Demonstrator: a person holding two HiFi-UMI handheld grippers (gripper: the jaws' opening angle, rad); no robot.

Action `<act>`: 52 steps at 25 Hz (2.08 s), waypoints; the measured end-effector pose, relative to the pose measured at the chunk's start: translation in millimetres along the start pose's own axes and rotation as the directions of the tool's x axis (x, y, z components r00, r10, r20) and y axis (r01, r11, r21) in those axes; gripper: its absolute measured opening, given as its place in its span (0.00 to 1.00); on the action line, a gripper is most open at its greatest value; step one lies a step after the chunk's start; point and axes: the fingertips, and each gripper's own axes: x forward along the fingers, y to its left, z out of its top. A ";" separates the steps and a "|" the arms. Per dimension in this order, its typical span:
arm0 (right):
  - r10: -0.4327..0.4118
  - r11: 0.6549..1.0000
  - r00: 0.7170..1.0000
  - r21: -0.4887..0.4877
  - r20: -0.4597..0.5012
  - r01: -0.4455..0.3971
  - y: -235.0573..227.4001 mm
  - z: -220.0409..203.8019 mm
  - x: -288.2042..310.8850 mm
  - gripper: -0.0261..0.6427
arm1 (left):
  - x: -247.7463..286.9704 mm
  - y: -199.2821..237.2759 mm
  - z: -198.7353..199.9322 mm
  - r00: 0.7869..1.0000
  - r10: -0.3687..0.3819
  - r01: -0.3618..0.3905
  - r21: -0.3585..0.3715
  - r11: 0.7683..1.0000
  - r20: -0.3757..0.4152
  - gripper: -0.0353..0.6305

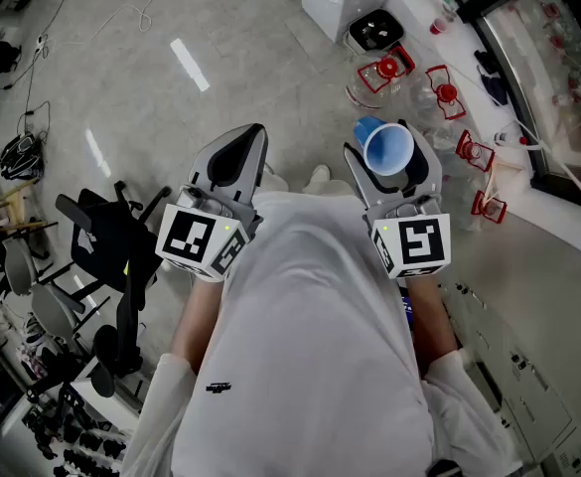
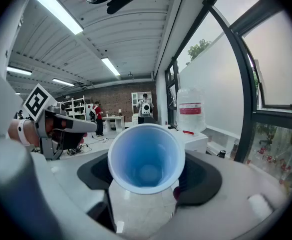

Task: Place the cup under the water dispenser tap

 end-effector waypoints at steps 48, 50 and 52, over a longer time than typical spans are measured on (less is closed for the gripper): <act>-0.142 0.988 0.988 0.047 -0.056 0.145 -65.7 84.4 311.5 0.58 | 191.0 274.9 102.5 0.992 -0.125 0.122 -0.082 0.989 -0.028 0.06; -0.170 0.983 0.983 0.052 -0.070 0.174 -66.9 87.7 334.8 0.58 | 201.2 295.3 110.3 0.989 -0.148 0.145 -0.087 0.986 -0.029 0.06; -0.186 0.980 0.980 0.055 -0.071 0.190 -65.9 92.8 354.1 0.58 | 211.9 311.0 116.7 0.984 -0.173 0.170 -0.081 0.982 -0.031 0.06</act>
